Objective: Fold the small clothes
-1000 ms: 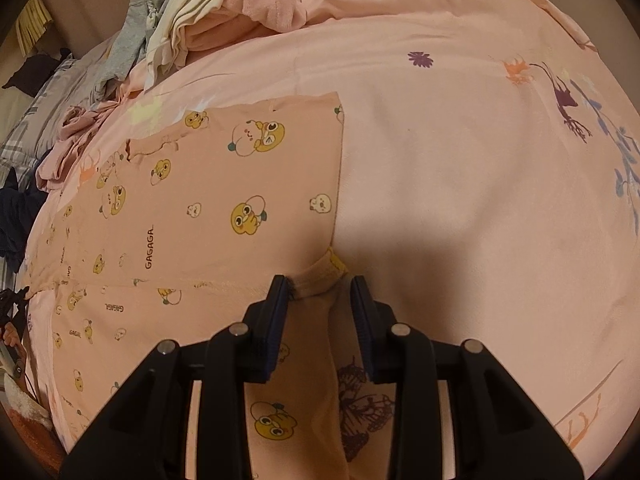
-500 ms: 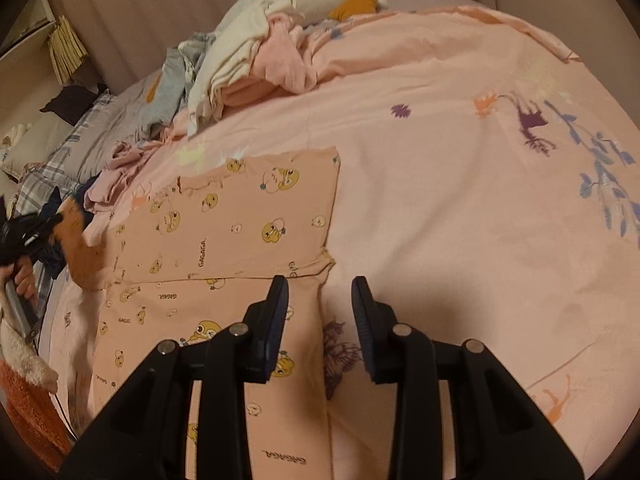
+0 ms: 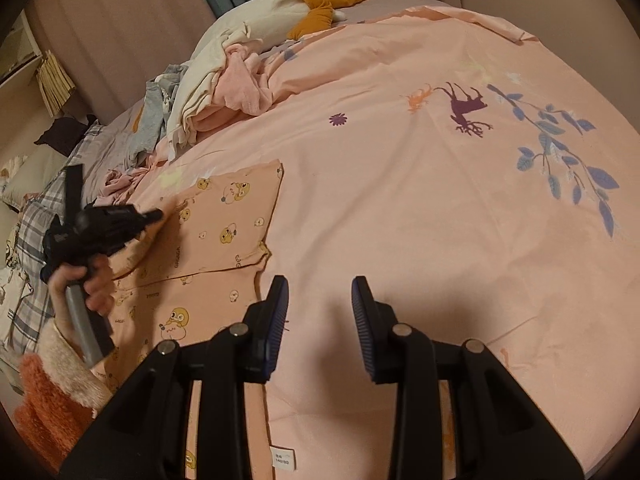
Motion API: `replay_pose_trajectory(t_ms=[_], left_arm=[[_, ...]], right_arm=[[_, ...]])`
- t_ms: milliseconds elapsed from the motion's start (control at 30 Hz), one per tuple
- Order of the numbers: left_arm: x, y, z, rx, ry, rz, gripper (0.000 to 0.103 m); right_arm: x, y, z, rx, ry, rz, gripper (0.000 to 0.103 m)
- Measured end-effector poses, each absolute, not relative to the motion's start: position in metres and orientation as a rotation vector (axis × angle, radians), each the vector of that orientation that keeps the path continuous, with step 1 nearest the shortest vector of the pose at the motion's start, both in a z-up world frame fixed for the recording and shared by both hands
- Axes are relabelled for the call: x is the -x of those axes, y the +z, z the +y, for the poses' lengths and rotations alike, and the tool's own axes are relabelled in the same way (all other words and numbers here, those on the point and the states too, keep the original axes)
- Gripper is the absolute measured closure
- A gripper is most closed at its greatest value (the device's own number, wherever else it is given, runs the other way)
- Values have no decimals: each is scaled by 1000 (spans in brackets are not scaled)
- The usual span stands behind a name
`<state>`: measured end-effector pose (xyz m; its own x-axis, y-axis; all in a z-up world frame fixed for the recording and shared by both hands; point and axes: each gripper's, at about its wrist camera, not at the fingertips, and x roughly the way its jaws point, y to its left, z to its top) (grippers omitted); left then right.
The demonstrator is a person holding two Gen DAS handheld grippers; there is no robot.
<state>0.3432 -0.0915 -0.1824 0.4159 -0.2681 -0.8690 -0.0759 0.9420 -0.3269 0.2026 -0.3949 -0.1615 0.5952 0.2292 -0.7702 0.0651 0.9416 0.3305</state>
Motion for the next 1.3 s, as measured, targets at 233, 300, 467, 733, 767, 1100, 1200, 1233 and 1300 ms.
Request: replay_pose_trajectory(t_ms=[233,300,467,733,767,1100,1200,1233,1300], left_arm=[[-322,-166,-104,215,-208,1127,65],[-314,-153,-107,211,-261,1112,58],[-288,-116,-110,112,-352,1027,58],[-252,-119,-22,-34,-28,928,58],[-250,-128,-8,-29,-4,948,58],[-246,-204,85,282,52,1096,65],[-248,-205,85,274,62,1076,66],[-252,-206,91,299,77,1065,70],[-259,-210,102,407,90,1050,71]], right_arm=[[-207,-164,-383,-381,139,941,69],[-208,-163,-379,-391,157,938,69],[-210,-156,-360,-371,194,936,68],[-229,-141,-327,-337,232,941,64],[-232,-137,-320,-331,243,942,64],[-293,-108,-214,-162,361,992,46],[-324,-116,-175,-102,337,1055,46],[-335,-122,-163,-92,328,1087,46],[-351,-136,-146,-97,315,1133,46]])
